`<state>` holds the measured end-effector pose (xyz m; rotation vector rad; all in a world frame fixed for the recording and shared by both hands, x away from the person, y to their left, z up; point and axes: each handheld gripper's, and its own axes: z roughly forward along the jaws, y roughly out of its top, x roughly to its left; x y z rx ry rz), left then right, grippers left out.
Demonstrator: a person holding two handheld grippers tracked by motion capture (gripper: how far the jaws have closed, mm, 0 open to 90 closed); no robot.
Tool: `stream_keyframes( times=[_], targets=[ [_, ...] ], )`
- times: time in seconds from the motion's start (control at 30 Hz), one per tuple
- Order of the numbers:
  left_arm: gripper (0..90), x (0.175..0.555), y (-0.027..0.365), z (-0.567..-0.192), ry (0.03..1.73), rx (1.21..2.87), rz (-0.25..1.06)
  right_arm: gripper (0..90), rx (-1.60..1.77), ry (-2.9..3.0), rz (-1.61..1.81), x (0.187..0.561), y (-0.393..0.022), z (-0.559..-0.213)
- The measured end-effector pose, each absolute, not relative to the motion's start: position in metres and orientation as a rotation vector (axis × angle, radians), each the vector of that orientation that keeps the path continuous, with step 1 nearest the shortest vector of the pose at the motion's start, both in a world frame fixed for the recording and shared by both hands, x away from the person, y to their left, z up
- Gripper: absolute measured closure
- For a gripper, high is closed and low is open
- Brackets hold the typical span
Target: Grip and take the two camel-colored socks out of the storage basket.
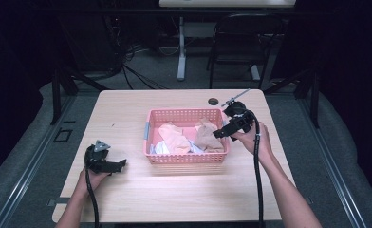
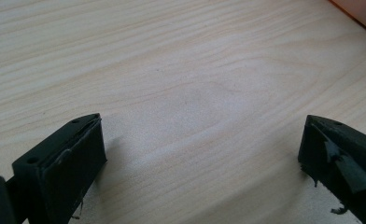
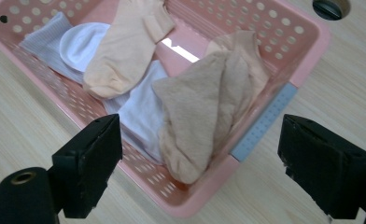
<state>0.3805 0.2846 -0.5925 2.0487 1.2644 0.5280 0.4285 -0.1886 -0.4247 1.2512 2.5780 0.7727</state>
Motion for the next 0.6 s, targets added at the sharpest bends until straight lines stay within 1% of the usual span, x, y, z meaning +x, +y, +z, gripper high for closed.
stream_keyframes(
  times=[0.2, 0.3, 0.43, 0.6],
  targets=[
    [0.4, 0.380, 0.285, -0.593, 1.264, 2.049, 0.528, 14.7, 1.218, 2.626, 0.743, 0.431, -0.166, -0.432],
    [0.4, 0.380, 0.285, -0.593, 1.264, 2.049, 0.527, 18.7, 1.214, 2.659, 0.721, 0.433, -0.155, -0.440],
    [0.4, 0.380, 0.285, -0.593, 1.264, 2.049, 0.528, 19.4, 1.202, 2.709, 0.663, 0.438, -0.145, -0.451],
    [0.4, 0.381, 0.285, -0.593, 1.263, 2.048, 0.528, 24.0, 1.203, 2.745, 0.594, 0.443, -0.141, -0.465]
  ],
)
